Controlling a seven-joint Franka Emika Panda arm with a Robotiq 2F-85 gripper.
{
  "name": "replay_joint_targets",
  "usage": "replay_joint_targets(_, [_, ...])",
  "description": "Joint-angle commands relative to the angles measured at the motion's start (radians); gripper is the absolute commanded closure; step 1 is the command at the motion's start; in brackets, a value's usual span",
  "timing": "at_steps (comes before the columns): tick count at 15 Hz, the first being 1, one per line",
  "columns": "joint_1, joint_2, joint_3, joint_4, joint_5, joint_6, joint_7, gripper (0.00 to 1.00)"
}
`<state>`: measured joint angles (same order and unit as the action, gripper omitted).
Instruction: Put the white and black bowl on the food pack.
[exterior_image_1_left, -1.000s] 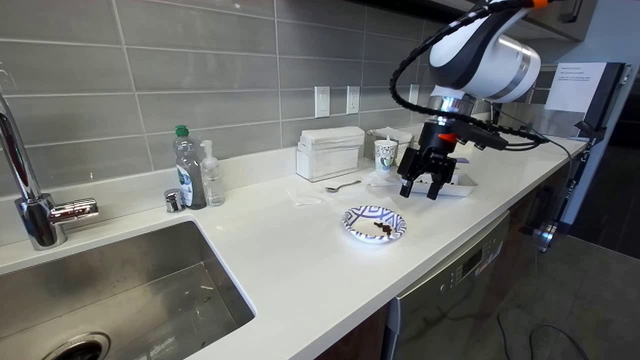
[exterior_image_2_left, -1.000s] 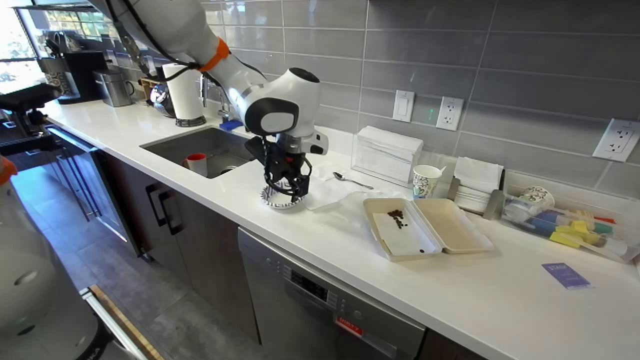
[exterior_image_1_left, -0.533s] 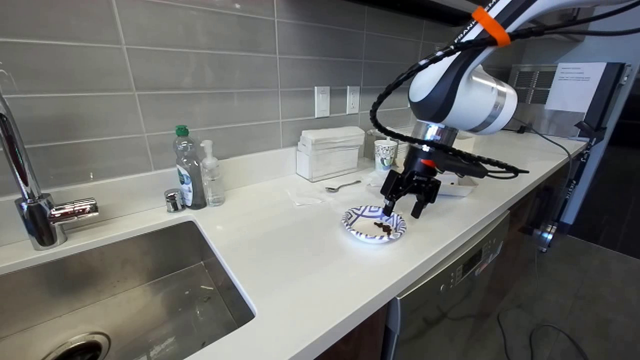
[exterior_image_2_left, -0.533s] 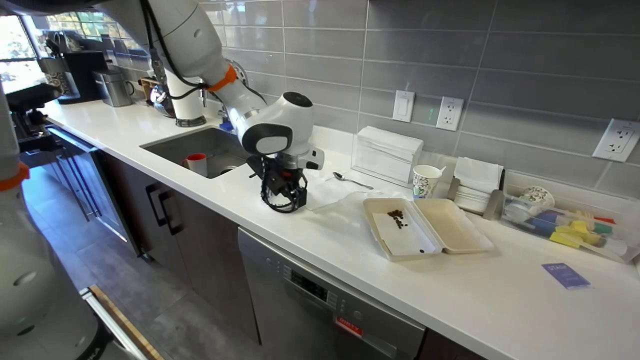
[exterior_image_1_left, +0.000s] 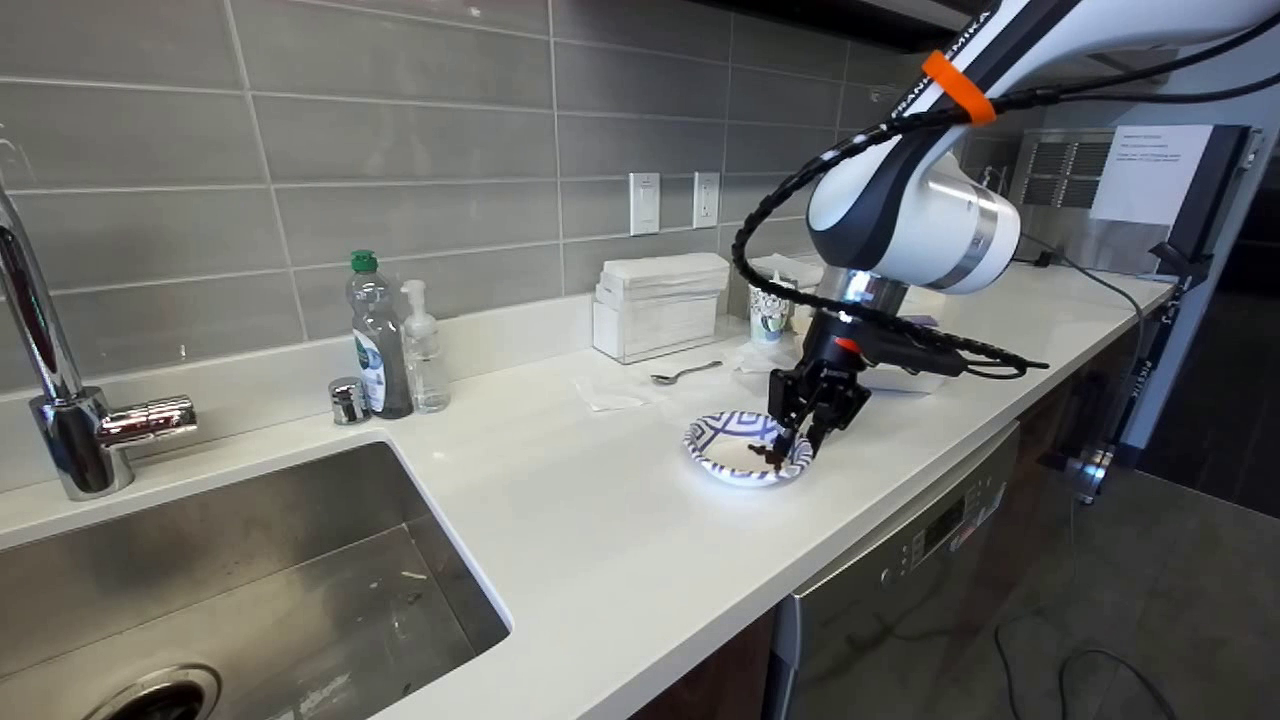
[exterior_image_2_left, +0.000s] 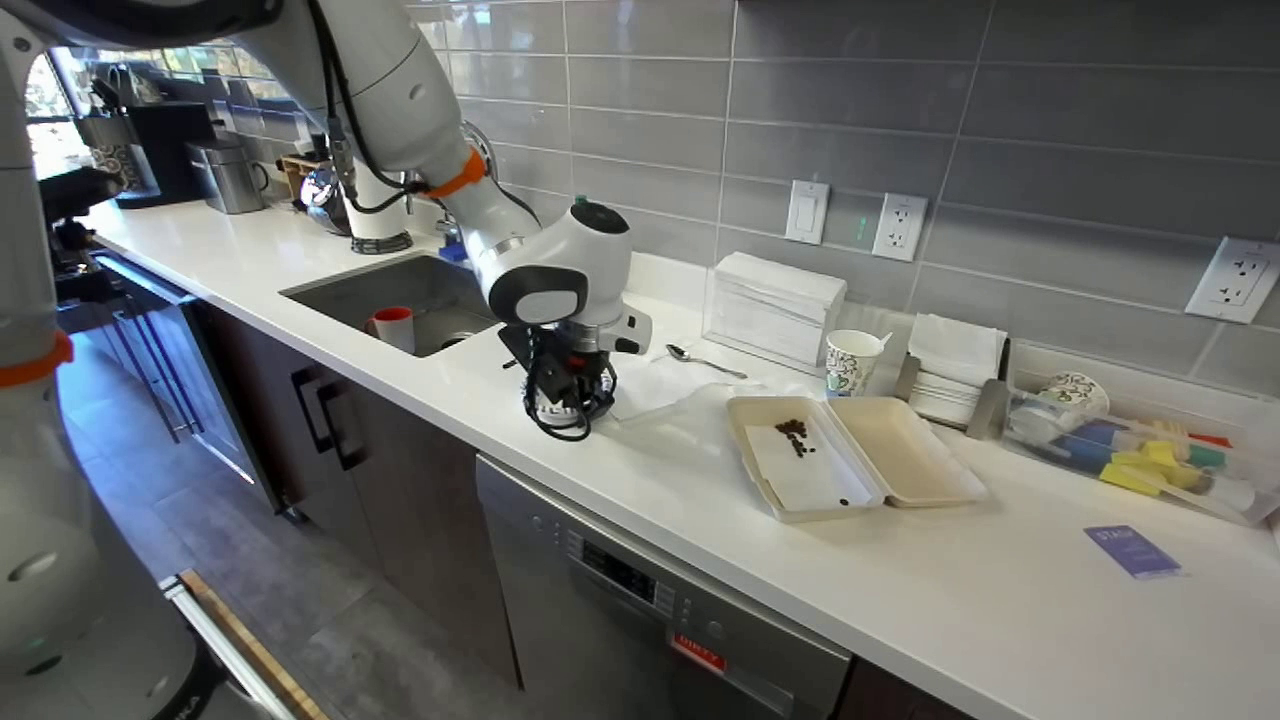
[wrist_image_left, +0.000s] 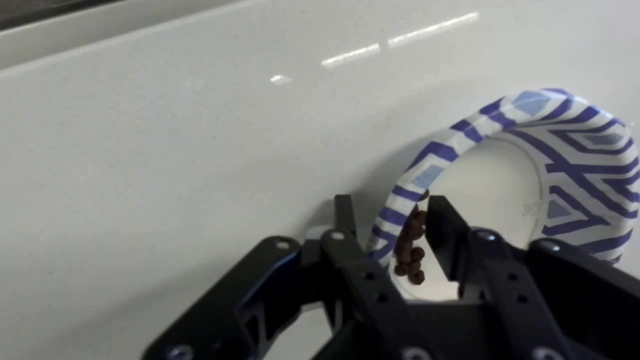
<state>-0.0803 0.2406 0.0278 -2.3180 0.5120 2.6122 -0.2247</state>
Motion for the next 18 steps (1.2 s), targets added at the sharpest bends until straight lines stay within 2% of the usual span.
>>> replay_joint_targets(1, [-0.030, 0.027, 0.034, 0.017, 0.052, 0.023, -0.033, 0.78])
replay_joint_targets(3, [-0.037, 0.029, 0.042, 0.021, 0.064, 0.024, -0.039, 0.84])
replay_joint_targets(5, [-0.043, 0.026, 0.045, 0.024, 0.070, 0.020, -0.042, 0.86])
replay_joint_targets(8, [-0.039, -0.017, 0.029, 0.021, 0.039, -0.017, -0.007, 1.00])
replay_joint_targets(10, [-0.030, -0.053, 0.000, 0.026, -0.022, -0.072, 0.056, 0.99])
replay_joint_targets(14, [-0.033, -0.150, -0.069, 0.071, -0.155, -0.258, 0.190, 0.99])
replay_joint_targets(18, [-0.060, -0.189, -0.148, 0.189, -0.268, -0.375, 0.339, 0.99])
